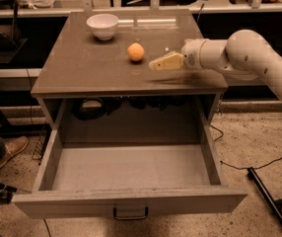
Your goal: Pick orange from top drawer and place on counter
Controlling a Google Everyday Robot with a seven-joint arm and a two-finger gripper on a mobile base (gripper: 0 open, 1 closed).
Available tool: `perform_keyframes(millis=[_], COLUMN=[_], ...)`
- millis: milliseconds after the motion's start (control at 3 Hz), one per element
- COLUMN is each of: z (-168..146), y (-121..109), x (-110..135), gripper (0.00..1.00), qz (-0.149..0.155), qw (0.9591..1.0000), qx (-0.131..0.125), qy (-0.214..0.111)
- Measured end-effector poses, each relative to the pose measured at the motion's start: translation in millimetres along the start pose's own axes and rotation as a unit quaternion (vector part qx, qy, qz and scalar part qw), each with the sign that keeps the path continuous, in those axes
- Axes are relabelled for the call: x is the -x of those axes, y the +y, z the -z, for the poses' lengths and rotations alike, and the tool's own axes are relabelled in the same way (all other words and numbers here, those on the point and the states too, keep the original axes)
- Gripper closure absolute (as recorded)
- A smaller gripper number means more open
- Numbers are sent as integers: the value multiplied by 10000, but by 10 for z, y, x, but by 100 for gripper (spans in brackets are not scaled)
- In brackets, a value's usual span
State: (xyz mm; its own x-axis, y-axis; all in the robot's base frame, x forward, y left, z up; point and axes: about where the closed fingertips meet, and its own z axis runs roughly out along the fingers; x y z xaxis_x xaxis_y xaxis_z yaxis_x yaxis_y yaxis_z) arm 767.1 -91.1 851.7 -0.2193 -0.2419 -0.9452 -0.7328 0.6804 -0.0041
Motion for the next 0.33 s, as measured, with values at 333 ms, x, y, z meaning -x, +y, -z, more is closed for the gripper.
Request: perform_keyframes(millis=[333], z=[449], y=[-63], x=[-32], gripper=[0], qz=[96], qw=[9999], qx=[-85], qy=[-7])
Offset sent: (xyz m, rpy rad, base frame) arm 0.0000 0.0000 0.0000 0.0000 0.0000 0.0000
